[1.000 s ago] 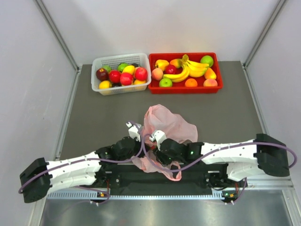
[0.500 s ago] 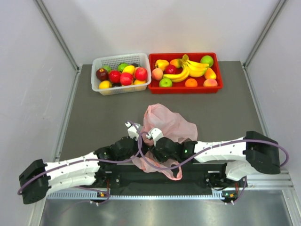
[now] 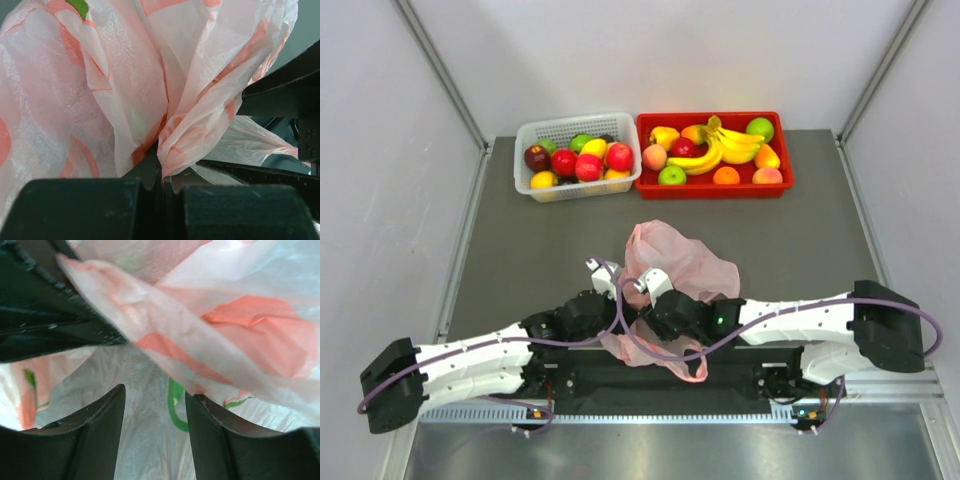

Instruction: Untie the knot of the plastic bag and take out the fruit

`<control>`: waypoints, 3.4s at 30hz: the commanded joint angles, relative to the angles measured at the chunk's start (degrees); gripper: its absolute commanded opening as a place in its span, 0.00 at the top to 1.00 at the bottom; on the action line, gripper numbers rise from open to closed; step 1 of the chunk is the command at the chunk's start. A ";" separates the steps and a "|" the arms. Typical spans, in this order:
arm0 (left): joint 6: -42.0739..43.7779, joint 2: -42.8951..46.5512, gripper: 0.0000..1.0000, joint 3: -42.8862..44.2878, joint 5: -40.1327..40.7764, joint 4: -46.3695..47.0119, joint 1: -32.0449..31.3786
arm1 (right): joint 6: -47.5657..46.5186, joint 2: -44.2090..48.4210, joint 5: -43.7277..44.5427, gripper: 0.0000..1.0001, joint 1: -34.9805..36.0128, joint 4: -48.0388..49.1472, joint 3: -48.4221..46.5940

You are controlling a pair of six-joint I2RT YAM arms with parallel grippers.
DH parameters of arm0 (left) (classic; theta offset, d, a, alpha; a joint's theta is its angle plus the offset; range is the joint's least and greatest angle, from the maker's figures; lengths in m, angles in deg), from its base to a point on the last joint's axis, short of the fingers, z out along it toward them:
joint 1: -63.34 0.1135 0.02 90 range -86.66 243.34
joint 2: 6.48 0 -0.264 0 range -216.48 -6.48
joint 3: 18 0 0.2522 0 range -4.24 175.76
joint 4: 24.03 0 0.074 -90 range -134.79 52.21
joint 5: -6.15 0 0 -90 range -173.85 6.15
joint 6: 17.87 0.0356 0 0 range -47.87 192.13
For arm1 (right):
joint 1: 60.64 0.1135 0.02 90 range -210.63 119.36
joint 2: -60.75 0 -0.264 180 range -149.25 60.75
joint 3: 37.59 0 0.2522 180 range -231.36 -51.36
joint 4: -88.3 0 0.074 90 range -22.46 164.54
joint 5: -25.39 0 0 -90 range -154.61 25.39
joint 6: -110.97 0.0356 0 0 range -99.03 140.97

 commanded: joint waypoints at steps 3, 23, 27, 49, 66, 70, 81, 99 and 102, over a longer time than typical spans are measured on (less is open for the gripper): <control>0.39 -0.14 1.00 0.53 -0.31 1.02 -0.22 | -2.01 -2.49 0.41 0.51 -3.08 4.13 -0.67; 2.15 2.85 1.00 1.59 2.50 -0.99 -0.22 | -1.75 -6.19 -9.01 1.00 -5.28 8.10 0.99; 2.94 2.85 1.00 2.81 4.34 -2.40 -0.22 | -1.66 -0.06 -9.53 1.00 -5.28 3.10 2.49; 6.55 -3.73 1.00 8.97 12.00 -3.02 -0.22 | -4.12 33.18 -14.27 1.00 -5.28 -13.17 3.11; 6.98 -5.32 1.00 9.76 12.70 -2.05 -0.13 | -7.02 49.72 -14.40 1.00 -5.55 -8.42 -2.59; 7.16 -4.97 1.00 9.41 11.73 -1.35 -0.13 | -8.08 43.77 4.06 1.00 -6.42 -9.31 -7.78; 8.48 -2.78 1.00 9.85 10.24 -2.75 -0.13 | -15.02 17.13 -2.83 1.00 -37.78 0.88 -23.24; 11.55 1.44 1.00 10.99 10.24 -4.42 -0.04 | -14.05 -37.99 -9.00 1.00 -59.86 -2.35 -62.09; 11.64 2.50 1.00 11.25 10.59 -7.06 -0.05 | -14.84 -42.65 -10.06 0.95 -60.65 -5.78 -67.28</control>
